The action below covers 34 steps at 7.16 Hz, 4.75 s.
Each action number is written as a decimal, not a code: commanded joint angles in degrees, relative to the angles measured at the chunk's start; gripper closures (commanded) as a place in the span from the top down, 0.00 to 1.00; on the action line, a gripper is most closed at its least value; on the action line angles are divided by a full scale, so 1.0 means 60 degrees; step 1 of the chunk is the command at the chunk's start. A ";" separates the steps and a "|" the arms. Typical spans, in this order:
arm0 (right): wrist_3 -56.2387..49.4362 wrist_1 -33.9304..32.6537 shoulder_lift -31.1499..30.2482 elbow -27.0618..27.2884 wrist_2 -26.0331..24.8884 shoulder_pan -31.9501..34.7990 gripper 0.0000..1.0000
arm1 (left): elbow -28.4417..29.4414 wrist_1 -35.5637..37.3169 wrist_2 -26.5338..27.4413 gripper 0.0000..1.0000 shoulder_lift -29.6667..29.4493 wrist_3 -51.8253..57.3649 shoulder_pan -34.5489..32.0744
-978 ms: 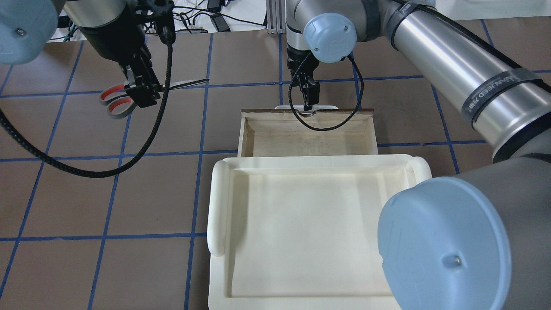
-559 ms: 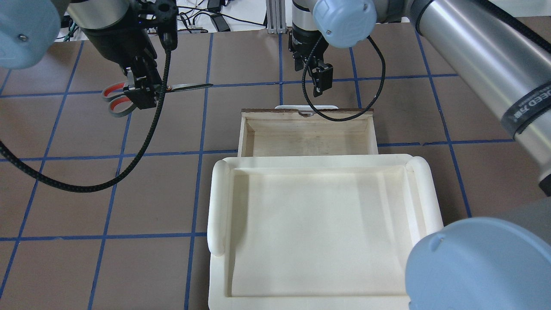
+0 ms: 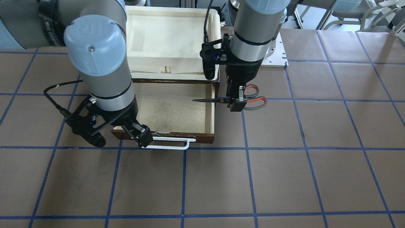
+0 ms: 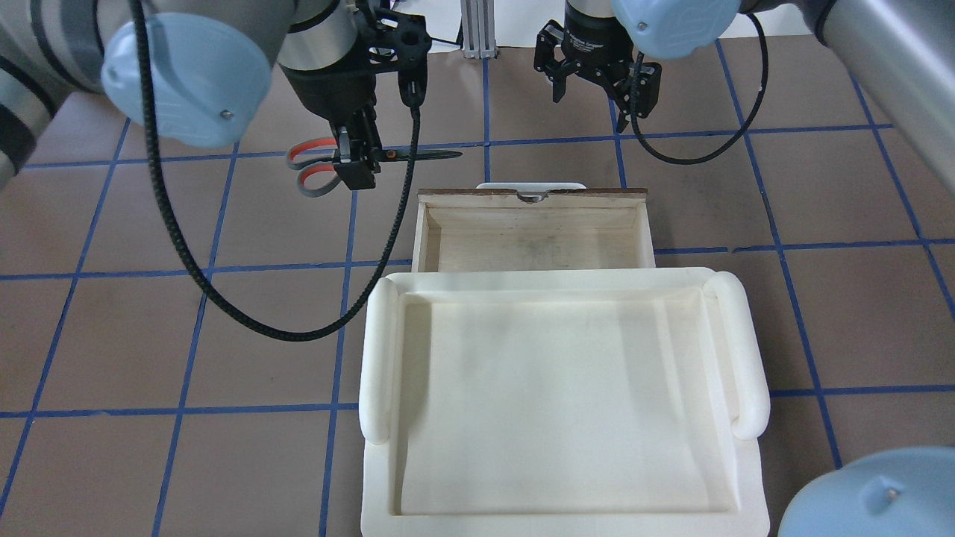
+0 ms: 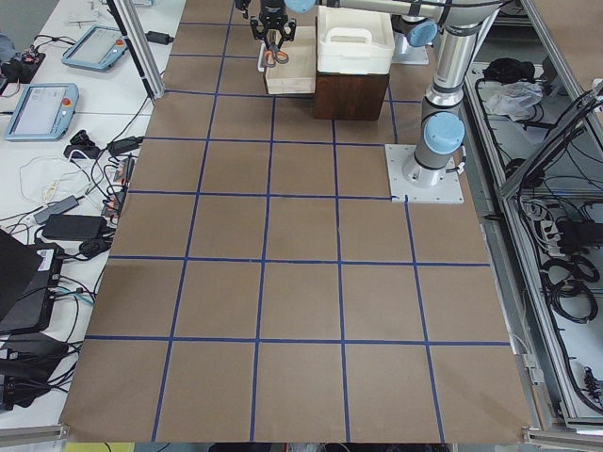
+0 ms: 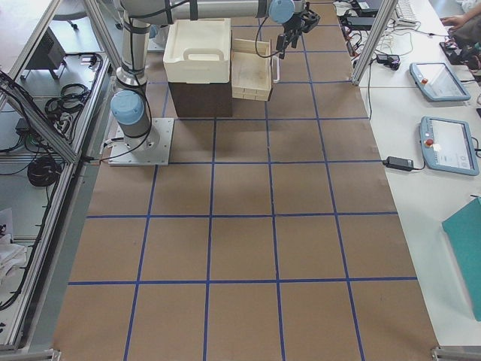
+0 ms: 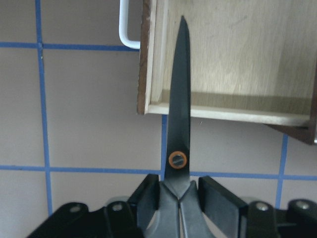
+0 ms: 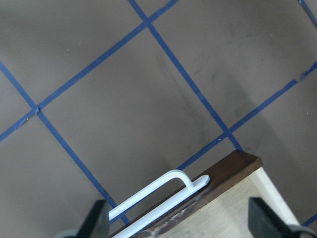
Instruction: Place scissors in drawer with both arms
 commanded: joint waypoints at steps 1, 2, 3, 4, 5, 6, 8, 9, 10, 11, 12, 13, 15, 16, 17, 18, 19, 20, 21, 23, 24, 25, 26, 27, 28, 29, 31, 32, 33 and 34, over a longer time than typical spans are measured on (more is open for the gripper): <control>-0.2897 -0.0050 -0.0476 0.0391 0.0041 -0.0827 1.00 | 0.0085 0.0275 -0.0054 0.14 -0.0874 -0.1150 -0.1013; -0.3980 -0.0065 -0.0637 0.0524 0.0041 -0.0888 1.00 | 0.0129 0.0349 -0.0416 0.14 -0.1124 -0.1390 -0.1496; -0.5557 0.0036 -0.0914 0.0612 0.0012 -0.0946 1.00 | 0.0158 0.0364 -0.0478 0.14 -0.1315 -0.1407 -0.1776; -0.5965 0.0037 -0.1062 0.0671 0.0012 -0.0947 1.00 | 0.0188 0.0393 -0.0740 0.14 -0.1462 -0.1407 -0.1953; -0.5998 0.0037 -0.1180 0.0744 0.0099 -0.0947 1.00 | 0.0173 0.0422 -0.0757 0.14 -0.1638 -0.1436 -0.2172; -0.6012 0.0037 -0.1210 0.0803 0.0100 -0.0961 1.00 | 0.0159 0.0423 -0.0742 0.14 -0.1756 -0.1407 -0.2189; -0.6741 -0.0007 -0.1225 0.0804 0.0100 -0.1035 1.00 | 0.0042 0.0860 -0.0757 0.14 -0.2034 -0.1408 -0.2248; -0.6759 -0.0007 -0.1210 0.0804 0.0375 -0.1049 1.00 | 0.0041 0.0978 -0.0757 0.15 -0.2137 -0.1407 -0.2248; -0.6760 0.0022 -0.1210 0.0818 0.0596 -0.1223 1.00 | 0.0041 0.1023 -0.0757 0.15 -0.2225 -0.1407 -0.2262; -0.6760 0.0051 -0.1210 0.0833 0.0598 -0.1356 1.00 | 0.0027 0.1038 -0.0771 0.15 -0.2284 -0.1436 -0.2291; -0.6760 0.0066 -0.1239 0.0891 0.0612 -0.1357 1.00 | -0.0002 0.1038 -0.0772 0.15 -0.2299 -0.1451 -0.2306; -0.6745 0.0066 -0.1269 0.0935 0.0584 -0.1357 1.00 | -0.0017 0.1038 -0.0786 0.43 -0.2299 -0.1596 -0.2379; -0.6745 0.0066 -0.1312 0.1066 0.0583 -0.1357 1.00 | -0.0032 0.1009 -0.0772 1.00 -0.2255 -0.1612 -0.2482; -0.6731 0.0066 -0.1385 0.1096 0.0583 -0.1357 1.00 | -0.0017 0.1009 -0.0757 1.00 -0.2139 -0.1612 -0.2482; -0.6730 0.0066 -0.1386 0.1111 0.0598 -0.1342 1.00 | -0.0003 0.1009 -0.0742 1.00 -0.1877 -0.1627 -0.2468; -0.6701 0.0066 -0.1401 0.1140 0.0598 -0.1328 1.00 | 0.0084 0.1023 -0.0699 1.00 -0.1642 -0.1960 -0.2395; -0.6614 0.0066 -0.1430 0.1141 0.0598 -0.1284 1.00 | 0.0143 0.1110 -0.0481 1.00 -0.1263 -0.2660 -0.2293; -0.6613 0.0081 -0.1546 0.1155 0.0598 -0.1240 1.00 | 0.0144 0.1213 -0.0435 1.00 -0.0911 -0.3812 -0.1929; -0.6599 0.0066 -0.1547 0.1184 0.0598 -0.1240 1.00 | 0.0158 0.1591 -0.0464 1.00 -0.0516 -0.5434 -0.1317; -0.6599 0.0081 -0.1547 0.1228 0.0598 -0.1225 1.00 | 0.0159 0.1595 0.0596 1.00 0.0509 -0.6063 -0.0175; -0.6599 0.0066 -0.1547 0.1286 0.0612 -0.1225 1.00 | 0.0115 0.1479 0.0823 1.00 0.0862 -0.6660 0.0456; -0.6599 0.0066 -0.1562 0.1302 0.0627 -0.1225 1.00 | 0.0216 0.1434 0.0912 1.00 0.1184 -0.7841 0.0970; -0.6599 0.0081 -0.1562 0.1302 0.0613 -0.1225 1.00 | 0.0174 0.1187 0.1160 1.00 0.1492 -0.8157 0.1801; -0.6599 0.0081 -0.1562 0.1316 0.0613 -0.1225 1.00 | 0.0057 0.1083 0.1089 1.00 0.1597 -0.9088 0.2361; -0.6599 0.0095 -0.1562 0.1316 0.0613 -0.1225 1.00 | 0.0056 0.0661 0.1074 1.00 0.1772 -1.0490 0.2366; -0.6599 0.0110 -0.1547 0.1331 0.0598 -0.1225 1.00 | 0.0056 0.0077 0.0886 1.00 0.1904 -1.1896 0.2352; -0.6613 0.0301 -0.1562 0.1331 0.0598 -0.1225 1.00 | 0.0245 -0.1227 0.0185 1.00 0.1891 -1.2582 0.2294; -0.6599 0.0301 -0.1547 0.1331 0.0598 -0.1225 1.00 | 0.0391 -0.1479 -0.0370 1.00 0.1760 -1.3556 0.2293; -0.6599 0.0359 -0.1547 0.1331 0.0554 -0.1225 1.00 | 0.0378 -0.1670 -0.0376 0.98 0.1744 -1.3681 0.2293; -0.6599 0.0374 -0.1547 0.1331 0.0554 -0.1225 1.00 | 0.0393 -0.2107 -0.0231 0.99 0.1788 -1.3668 0.2308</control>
